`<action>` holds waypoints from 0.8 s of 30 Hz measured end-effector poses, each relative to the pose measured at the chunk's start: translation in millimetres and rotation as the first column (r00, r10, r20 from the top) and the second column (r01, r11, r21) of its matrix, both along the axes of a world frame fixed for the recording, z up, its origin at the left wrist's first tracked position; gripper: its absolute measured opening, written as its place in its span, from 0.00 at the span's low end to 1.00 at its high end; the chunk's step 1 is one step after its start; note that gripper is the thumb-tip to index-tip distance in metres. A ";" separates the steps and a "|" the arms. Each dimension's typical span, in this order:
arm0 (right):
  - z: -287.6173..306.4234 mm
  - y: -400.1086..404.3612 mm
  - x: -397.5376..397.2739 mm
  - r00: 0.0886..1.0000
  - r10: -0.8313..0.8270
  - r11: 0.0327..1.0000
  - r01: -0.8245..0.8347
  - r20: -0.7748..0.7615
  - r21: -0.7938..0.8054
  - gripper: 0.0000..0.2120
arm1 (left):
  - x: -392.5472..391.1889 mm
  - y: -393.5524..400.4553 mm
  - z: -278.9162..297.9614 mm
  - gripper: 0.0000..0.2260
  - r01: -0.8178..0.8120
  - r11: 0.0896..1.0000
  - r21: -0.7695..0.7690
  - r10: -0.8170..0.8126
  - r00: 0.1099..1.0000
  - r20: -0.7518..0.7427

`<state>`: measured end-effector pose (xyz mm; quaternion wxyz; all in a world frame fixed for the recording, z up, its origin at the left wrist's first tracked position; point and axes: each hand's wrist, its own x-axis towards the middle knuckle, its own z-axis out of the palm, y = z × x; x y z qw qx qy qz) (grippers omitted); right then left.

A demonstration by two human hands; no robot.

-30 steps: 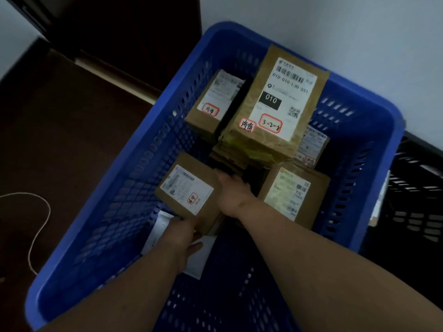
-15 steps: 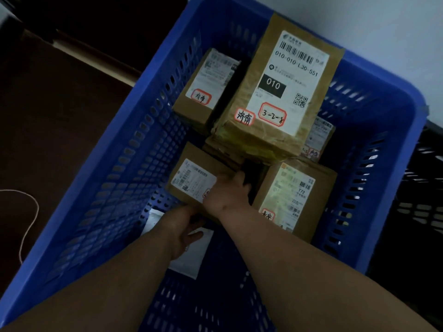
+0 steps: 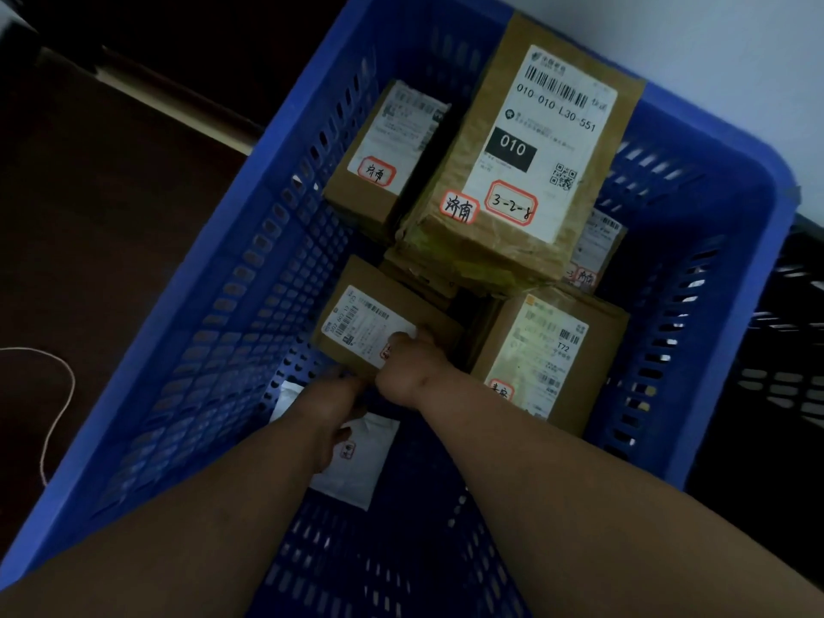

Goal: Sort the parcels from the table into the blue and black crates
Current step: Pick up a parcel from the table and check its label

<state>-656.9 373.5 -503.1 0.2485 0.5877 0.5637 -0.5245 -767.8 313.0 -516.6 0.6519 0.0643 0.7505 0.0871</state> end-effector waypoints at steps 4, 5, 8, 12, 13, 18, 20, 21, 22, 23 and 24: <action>16.5 -1.8 1.4 0.991 0.125 0.991 -0.123 -0.038 0.056 0.27 | -0.7 -0.8 14.2 0.20 0.244 0.968 0.067 -0.233 0.963 -0.138; 24.1 -2.5 3.1 0.987 0.151 0.986 -0.146 -0.058 0.075 0.27 | -0.2 -1.3 20.3 0.21 0.276 0.959 0.057 -0.264 0.952 -0.157; 47.9 -4.0 11.5 0.972 0.210 0.972 -0.195 -0.104 0.134 0.25 | 3.0 -5.4 44.4 0.22 0.366 0.927 0.085 -0.344 0.918 -0.197; 84.5 -2.9 30.2 0.961 0.242 0.957 -0.214 -0.131 0.197 0.23 | 12.4 -12.9 83.9 0.21 0.402 0.901 0.161 -0.362 0.904 -0.229; 96.0 -2.5 36.6 0.958 0.251 0.951 -0.218 -0.136 0.220 0.23 | 14.1 -15.6 90.6 0.15 0.404 0.899 0.170 -0.357 0.899 -0.252; 149.4 -9.8 76.3 0.963 0.240 0.928 -0.191 -0.122 0.319 0.18 | 33.6 -27.4 152.3 0.13 0.471 0.841 0.266 -0.382 0.865 -0.324; 168.1 -16.6 92.2 0.971 0.216 0.926 -0.170 -0.103 0.338 0.16 | 39.8 -32.1 171.8 0.07 0.502 0.819 0.277 -0.402 0.848 -0.345; 175.6 -20.4 99.5 0.973 0.209 0.926 -0.166 -0.095 0.339 0.16 | 41.5 -34.6 177.7 0.05 0.513 0.811 0.281 -0.411 0.841 -0.352; 186.8 -25.9 108.0 0.975 0.204 0.925 -0.162 -0.089 0.343 0.17 | 44.4 -37.6 186.4 0.08 0.521 0.801 0.293 -0.416 0.838 -0.354; 197.6 -32.2 116.0 0.977 0.195 0.925 -0.155 -0.085 0.346 0.18 | 47.5 -40.3 193.2 0.14 0.532 0.788 0.310 -0.427 0.835 -0.347; 207.7 -39.9 123.6 0.980 0.183 0.925 -0.146 -0.075 0.351 0.19 | 52.0 -43.2 202.7 0.19 0.550 0.774 0.315 -0.445 0.826 -0.347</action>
